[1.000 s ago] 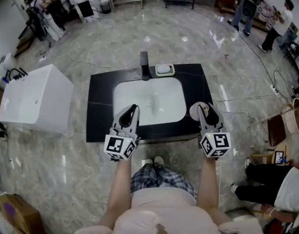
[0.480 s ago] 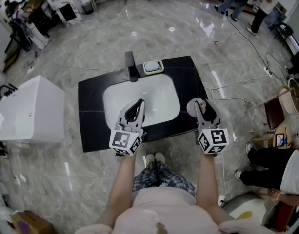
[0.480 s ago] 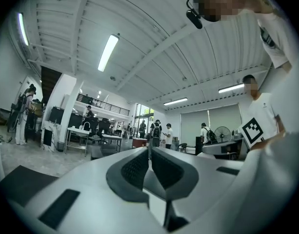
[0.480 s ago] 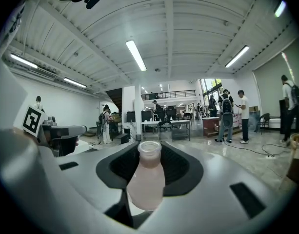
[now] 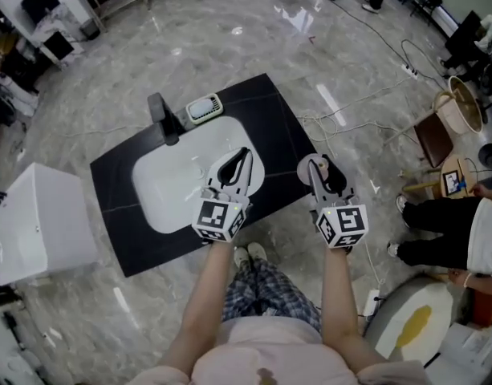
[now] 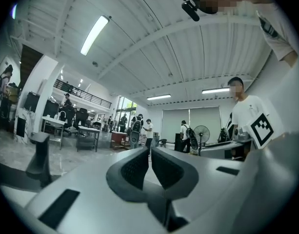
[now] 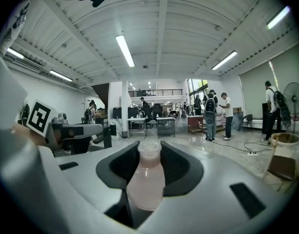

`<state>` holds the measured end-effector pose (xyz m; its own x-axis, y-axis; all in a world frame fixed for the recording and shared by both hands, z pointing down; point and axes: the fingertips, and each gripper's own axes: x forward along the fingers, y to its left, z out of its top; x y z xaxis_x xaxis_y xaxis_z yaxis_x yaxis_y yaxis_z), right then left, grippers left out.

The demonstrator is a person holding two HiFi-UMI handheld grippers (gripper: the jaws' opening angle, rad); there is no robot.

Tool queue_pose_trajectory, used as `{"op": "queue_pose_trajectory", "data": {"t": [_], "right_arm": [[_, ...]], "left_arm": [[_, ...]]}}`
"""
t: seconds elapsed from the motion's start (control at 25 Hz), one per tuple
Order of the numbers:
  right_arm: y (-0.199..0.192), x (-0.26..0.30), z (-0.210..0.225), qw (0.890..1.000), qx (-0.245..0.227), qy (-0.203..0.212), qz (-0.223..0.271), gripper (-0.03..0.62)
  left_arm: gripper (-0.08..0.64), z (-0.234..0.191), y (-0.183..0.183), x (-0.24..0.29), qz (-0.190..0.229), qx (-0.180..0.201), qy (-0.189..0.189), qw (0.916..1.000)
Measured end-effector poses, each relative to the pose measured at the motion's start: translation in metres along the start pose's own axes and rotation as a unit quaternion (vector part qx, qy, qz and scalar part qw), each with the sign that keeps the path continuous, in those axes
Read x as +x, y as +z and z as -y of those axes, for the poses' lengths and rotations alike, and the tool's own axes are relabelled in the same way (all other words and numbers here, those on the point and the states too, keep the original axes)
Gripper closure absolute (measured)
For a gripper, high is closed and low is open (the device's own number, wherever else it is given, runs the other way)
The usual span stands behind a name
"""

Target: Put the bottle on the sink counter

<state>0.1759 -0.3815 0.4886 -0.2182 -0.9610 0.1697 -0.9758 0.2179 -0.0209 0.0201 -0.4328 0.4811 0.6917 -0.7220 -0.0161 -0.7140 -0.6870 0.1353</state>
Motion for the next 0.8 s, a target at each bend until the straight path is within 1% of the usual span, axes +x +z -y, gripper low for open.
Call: {"op": "queue_pose_trajectory", "data": {"t": [0.12, 0.32, 0.56, 0.8], "right_arm": [[-0.023, 0.002, 0.025, 1.0, 0.005, -0.016, -0.007, 0.443], [-0.063, 0.01, 0.058, 0.999, 0.015, -0.034, -0.024, 0.443], [-0.105, 0.037, 0.082, 0.998, 0.024, -0.043, -0.035, 0.443], [-0.139, 0.053, 0.095, 0.997, 0.031, -0.046, -0.044, 0.443]], "left_arm": [[0.517, 0.02, -0.026, 0.033, -0.013, -0.008, -0.022, 0.9997], [0.517, 0.047, -0.073, 0.073, -0.041, -0.018, -0.039, 0.9983], [0.517, 0.053, -0.118, 0.107, -0.062, -0.031, -0.044, 0.9967], [0.517, 0.056, -0.143, 0.123, -0.068, -0.039, -0.04, 0.9961]]}}
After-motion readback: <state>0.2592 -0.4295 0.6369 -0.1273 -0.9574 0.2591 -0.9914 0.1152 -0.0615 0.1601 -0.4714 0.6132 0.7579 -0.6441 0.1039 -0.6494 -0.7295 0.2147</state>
